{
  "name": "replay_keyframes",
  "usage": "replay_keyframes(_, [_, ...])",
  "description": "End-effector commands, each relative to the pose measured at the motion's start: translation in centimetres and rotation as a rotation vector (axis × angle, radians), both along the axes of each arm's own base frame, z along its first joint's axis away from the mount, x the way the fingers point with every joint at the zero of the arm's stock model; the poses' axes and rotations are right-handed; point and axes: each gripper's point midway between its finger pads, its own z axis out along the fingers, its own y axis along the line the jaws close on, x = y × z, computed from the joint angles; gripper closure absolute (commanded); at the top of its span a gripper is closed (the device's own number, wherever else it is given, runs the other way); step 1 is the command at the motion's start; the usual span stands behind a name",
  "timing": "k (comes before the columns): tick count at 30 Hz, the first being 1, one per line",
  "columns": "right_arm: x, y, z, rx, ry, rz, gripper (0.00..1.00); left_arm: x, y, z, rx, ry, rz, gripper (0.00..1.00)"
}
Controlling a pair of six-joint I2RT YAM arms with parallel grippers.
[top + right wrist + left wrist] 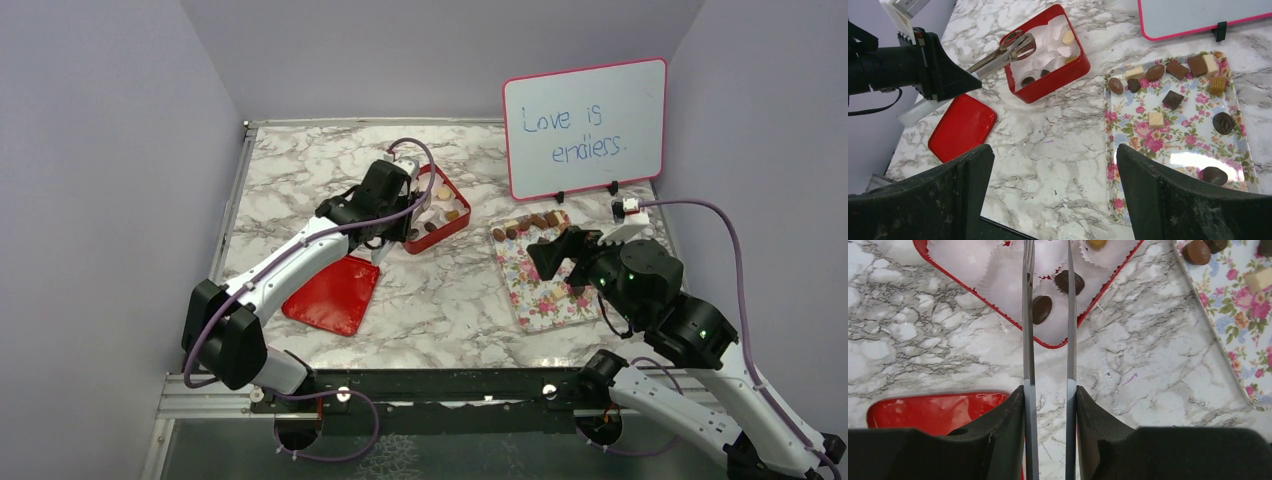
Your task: Pack the chocolate
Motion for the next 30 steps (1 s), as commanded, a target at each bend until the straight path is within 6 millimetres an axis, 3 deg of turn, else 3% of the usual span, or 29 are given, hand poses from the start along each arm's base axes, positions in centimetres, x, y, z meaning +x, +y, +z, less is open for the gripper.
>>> replay_keyframes(1, [0.0,0.7,1.1,0.048,-0.023,0.023,0.02,1.7,1.1,-0.1,0.036,-0.018,0.054,0.7])
replay_keyframes(13, [-0.3,0.4,2.1,0.045,-0.051,0.033,0.02,2.3,0.1,-3.1,0.027,0.068,0.03,0.69])
replay_keyframes(30, [-1.2,-0.2,2.1,0.064,-0.054,0.04,0.02,3.1,-0.2,-2.6,0.03,0.04,0.018,0.58])
